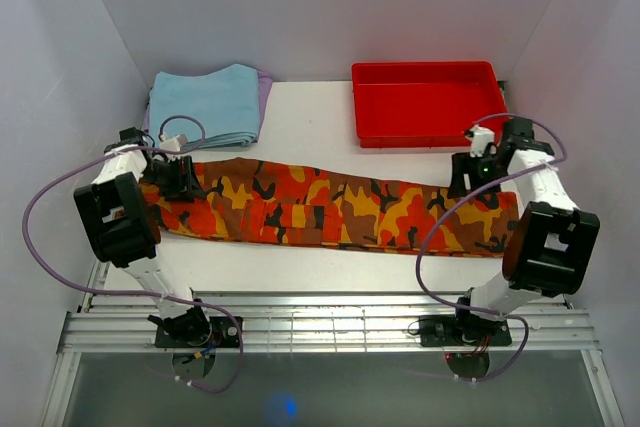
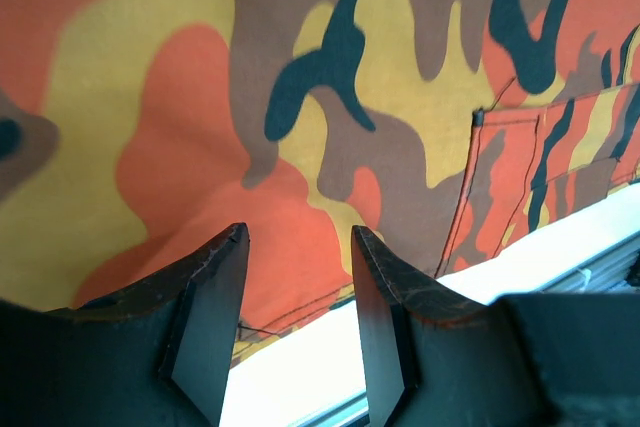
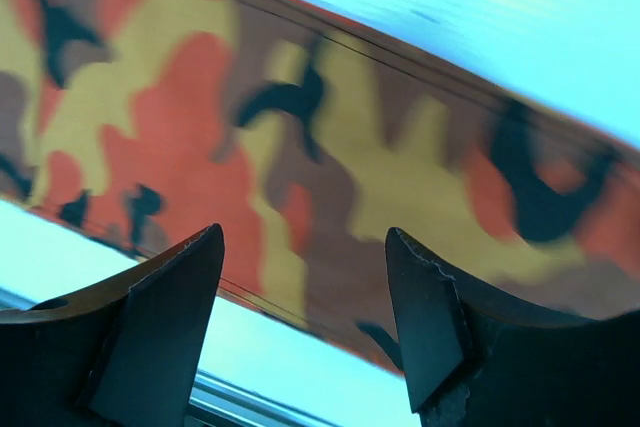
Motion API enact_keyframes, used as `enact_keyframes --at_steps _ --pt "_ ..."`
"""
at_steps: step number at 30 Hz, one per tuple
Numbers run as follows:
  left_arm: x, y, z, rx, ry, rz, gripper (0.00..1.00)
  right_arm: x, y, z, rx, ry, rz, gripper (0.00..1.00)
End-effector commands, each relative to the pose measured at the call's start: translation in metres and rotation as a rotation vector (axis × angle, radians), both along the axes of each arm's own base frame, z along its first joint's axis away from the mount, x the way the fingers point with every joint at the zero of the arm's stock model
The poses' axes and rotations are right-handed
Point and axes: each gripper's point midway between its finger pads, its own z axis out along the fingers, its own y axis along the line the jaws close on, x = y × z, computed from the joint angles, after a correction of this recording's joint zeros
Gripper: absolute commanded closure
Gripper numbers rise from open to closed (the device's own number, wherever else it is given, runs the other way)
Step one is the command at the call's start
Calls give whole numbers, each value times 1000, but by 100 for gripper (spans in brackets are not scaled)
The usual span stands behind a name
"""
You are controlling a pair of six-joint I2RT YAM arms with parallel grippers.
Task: Fold and stack the trousers
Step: Fold the trousers
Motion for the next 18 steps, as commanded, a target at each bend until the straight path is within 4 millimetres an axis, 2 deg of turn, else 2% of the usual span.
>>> enact_keyframes --at_steps 1,5,10,13,18 --pt "8 -4 18 -4 -91 3 44 -17 -69 29 -140 -3 -197 28" --pt "14 -4 18 -17 -96 20 44 -40 -128 26 -280 45 -338 27" --pt "23 -6 22 -49 -105 31 44 -68 -178 7 -346 115 -414 24" --pt "30 -6 22 -59 -111 42 44 -75 -196 -11 -367 152 -431 24" --pt "32 -5 24 -63 -116 49 44 -77 -200 -29 -340 189 -451 23"
